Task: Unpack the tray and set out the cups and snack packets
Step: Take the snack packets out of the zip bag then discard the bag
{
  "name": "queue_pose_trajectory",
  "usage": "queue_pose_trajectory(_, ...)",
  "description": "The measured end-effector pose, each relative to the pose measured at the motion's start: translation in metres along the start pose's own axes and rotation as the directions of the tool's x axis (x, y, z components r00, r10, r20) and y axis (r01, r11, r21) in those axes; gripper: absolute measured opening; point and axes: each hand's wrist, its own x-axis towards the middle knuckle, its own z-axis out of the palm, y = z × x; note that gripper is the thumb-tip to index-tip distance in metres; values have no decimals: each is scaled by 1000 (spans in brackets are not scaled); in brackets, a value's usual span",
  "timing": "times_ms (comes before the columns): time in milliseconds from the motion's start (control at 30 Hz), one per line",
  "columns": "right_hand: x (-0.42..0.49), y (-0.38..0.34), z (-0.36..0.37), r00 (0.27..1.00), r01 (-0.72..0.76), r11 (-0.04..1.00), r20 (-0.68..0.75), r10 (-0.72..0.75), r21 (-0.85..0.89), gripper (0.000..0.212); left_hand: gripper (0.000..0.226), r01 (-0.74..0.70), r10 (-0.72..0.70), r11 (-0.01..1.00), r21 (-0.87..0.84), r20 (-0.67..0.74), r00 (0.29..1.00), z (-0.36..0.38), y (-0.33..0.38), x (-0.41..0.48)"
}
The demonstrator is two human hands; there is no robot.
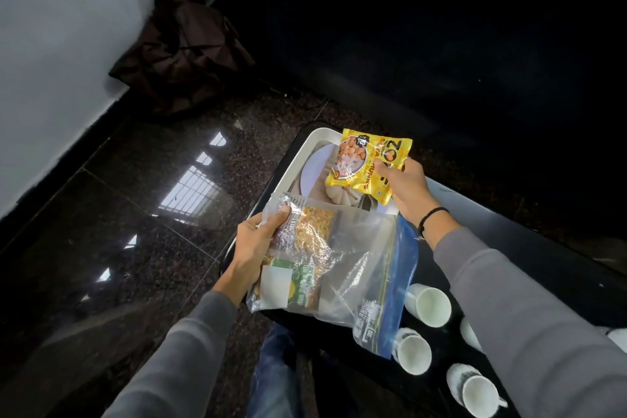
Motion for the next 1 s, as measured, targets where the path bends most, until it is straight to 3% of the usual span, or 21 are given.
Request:
queue_pose_trajectory(67, 11, 3, 5, 998, -62, 997, -21, 63, 42, 14, 46, -6, 6, 1000, 16, 7, 1000, 1, -2, 5)
queue_pose_trajectory(233, 21, 14, 0, 984, -166, 981, -83, 158, -100, 5, 49, 7, -7, 998, 56, -2, 1000, 1, -5, 13)
queue_pose_trajectory(367, 15, 23, -9, 986, -117, 968, -141, 88, -220, 11, 42, 9, -9, 998, 62, -3, 1000, -1, -6, 16)
queue_pose_trajectory(500, -1, 28, -21, 986, -77, 974, -159, 43, -215, 8, 46, 20, -19, 998, 61, -17, 1000, 2, -7, 15)
queue_pose_trajectory(633, -25, 36, -36, 980, -36, 994, -198, 15, -101, 15, 52, 36, -33, 997, 68, -46, 998, 8, -11, 15)
queue_pose_trajectory(767, -44, 46, -50, 946, 28, 994, -325, 7, 103, 15, 44, 60, -56, 996, 62, -60, 997, 11, -16, 15)
queue_pose_trajectory(900, -62, 55, -57, 926, -20, 936, -346, 149, 351, 11, 47, 74, -71, 996, 42, -55, 996, 14, -20, 10)
queue_pose_trajectory(1000, -81, 59, -56, 935, -74, 860, -265, 235, 505, 12, 55, 92, -93, 996, -12, -51, 994, 17, -20, 4)
